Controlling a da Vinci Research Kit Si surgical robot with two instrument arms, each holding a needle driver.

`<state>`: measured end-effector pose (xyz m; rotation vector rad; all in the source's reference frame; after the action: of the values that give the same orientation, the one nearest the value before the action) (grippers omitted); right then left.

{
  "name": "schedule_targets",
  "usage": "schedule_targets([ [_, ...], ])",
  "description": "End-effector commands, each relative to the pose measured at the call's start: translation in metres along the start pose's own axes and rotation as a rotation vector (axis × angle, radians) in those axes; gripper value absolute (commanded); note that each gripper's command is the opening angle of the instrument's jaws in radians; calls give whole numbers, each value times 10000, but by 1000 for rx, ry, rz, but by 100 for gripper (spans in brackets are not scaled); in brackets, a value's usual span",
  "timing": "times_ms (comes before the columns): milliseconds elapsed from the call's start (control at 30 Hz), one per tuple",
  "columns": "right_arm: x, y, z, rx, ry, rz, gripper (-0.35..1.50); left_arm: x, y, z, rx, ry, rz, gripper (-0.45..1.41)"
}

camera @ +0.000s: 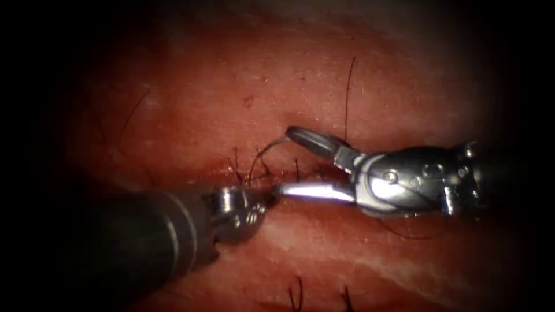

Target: Wound Closure

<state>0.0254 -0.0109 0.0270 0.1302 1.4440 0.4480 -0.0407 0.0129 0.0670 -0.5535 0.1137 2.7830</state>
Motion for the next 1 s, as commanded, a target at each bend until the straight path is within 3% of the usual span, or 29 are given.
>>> schedule_targets([
  [33, -11, -8, -4, 0, -10, 3, 74, 3, 5, 6, -8, -1, -2, -45],
  [300, -36, -17, -17, 45, -112, -1, 81, 8, -28, -17, 12, 42, -25, -45],
  [500, -46, -35, -16, 95, -168, 17, 73, 12, -41, -16, 29, 44, -29, -45],
  [800, -22, -44, -11, 113, -132, 32, 79, 5, -39, 18, 52, 35, -23, -45],
  [1000, -1, -27, -8, 73, -70, 47, 78, -1, -20, 26, 56, 19, -15, -45],
])
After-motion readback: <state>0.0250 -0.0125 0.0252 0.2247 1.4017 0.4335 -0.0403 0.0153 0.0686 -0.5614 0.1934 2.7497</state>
